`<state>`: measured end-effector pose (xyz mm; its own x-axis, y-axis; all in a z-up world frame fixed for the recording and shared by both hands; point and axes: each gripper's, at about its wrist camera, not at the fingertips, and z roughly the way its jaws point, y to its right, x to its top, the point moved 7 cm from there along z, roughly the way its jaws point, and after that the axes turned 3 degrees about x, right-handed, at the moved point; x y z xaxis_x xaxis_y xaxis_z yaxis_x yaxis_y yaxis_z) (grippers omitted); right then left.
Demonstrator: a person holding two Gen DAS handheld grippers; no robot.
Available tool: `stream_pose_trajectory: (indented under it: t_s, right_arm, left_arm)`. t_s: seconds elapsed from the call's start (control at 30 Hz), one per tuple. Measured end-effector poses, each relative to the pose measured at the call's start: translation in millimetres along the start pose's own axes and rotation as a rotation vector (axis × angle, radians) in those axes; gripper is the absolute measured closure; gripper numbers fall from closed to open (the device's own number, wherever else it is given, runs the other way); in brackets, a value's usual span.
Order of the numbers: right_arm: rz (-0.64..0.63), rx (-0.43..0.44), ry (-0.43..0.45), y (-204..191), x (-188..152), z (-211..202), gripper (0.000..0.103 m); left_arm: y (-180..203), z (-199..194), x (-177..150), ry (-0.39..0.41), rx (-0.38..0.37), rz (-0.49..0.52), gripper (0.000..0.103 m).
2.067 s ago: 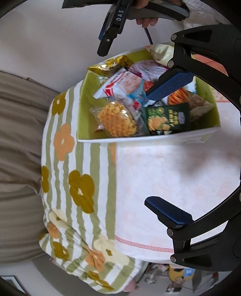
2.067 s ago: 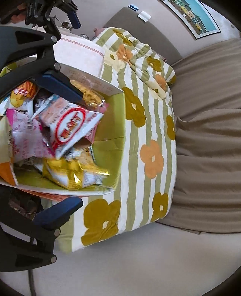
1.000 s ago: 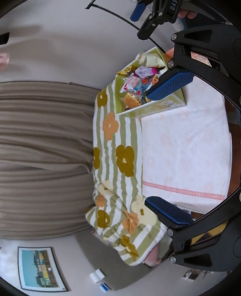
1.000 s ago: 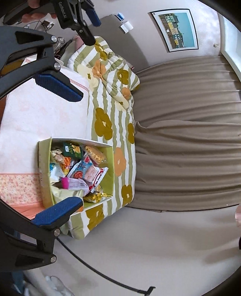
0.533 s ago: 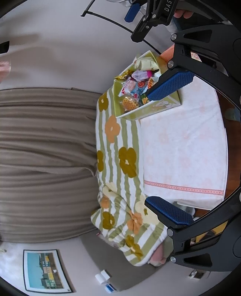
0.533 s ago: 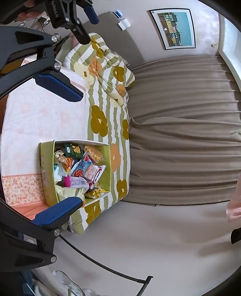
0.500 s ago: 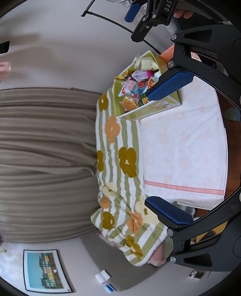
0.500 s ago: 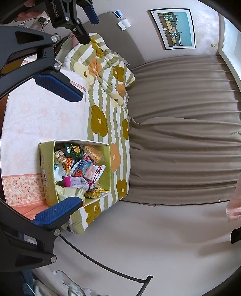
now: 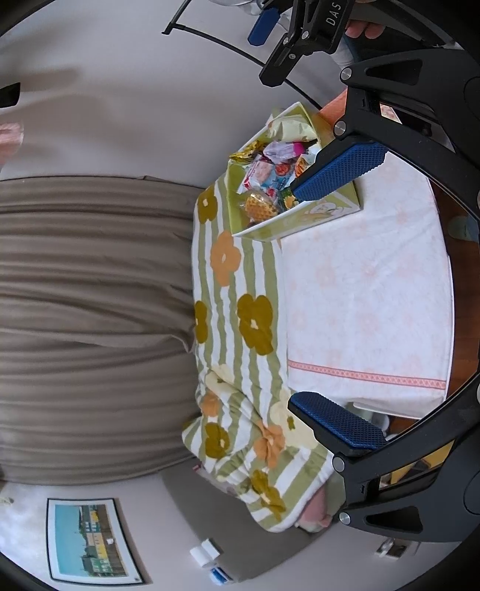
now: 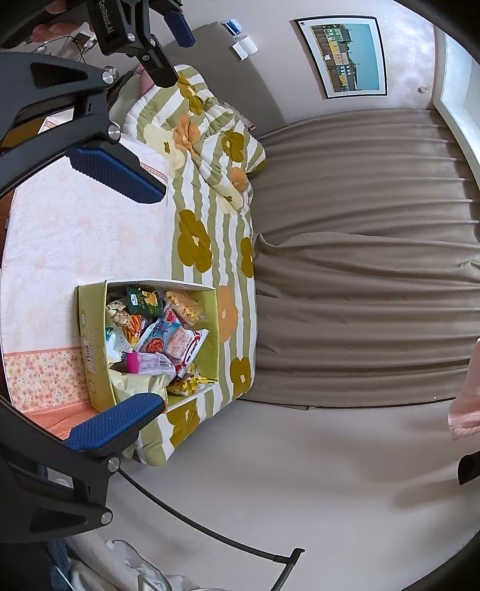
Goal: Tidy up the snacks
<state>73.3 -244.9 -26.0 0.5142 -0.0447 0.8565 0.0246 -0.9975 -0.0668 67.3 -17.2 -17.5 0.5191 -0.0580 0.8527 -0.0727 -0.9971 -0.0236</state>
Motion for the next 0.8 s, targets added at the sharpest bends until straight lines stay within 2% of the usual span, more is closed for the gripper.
stream_pose_trajectory:
  t_s: [0.8]
  right_arm:
    - [-0.002,0.0,-0.006,-1,2,0,0.001]
  left_arm:
    - [2,11,7,-0.006,-0.001,-0.004,0.0]
